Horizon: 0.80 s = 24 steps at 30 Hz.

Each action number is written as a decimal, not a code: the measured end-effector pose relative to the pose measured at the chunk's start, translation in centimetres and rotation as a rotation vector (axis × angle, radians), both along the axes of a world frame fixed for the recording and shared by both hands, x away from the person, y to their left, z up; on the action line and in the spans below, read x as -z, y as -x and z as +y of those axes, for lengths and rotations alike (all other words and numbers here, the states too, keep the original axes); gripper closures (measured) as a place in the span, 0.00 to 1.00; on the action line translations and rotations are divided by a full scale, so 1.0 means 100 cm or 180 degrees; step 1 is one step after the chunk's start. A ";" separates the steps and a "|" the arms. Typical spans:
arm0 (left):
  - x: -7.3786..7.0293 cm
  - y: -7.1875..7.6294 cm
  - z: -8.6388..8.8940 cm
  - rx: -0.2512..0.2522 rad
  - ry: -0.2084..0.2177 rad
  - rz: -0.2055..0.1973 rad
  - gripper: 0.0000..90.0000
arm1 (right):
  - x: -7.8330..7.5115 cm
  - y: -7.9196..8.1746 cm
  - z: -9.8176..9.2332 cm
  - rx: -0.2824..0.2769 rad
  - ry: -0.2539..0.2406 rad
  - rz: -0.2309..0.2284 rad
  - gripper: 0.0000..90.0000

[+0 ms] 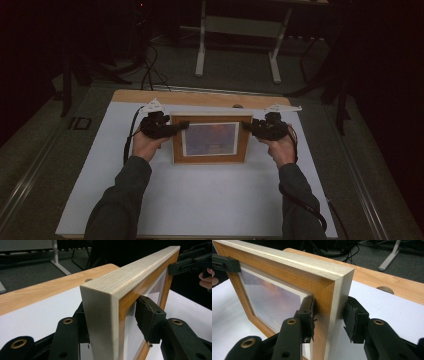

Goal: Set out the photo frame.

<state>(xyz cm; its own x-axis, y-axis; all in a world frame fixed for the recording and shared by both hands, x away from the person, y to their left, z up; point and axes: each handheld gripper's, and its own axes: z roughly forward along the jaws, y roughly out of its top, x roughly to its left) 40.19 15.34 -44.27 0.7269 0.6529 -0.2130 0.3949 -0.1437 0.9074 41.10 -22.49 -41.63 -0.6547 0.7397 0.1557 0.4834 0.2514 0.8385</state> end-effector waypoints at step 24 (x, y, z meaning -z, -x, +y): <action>0.009 -0.005 0.002 0.0133 0.0440 0.0378 0.60 | -0.005 0.011 0.001 0.0108 0.0048 0.0152 0.69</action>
<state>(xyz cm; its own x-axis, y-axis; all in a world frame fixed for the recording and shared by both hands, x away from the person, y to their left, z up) 40.71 15.59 -45.19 0.7171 0.5813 -0.3844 0.4967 -0.0395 0.8670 39.96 -22.43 -41.15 -0.6212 0.7640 0.1746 0.5312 0.2466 0.8106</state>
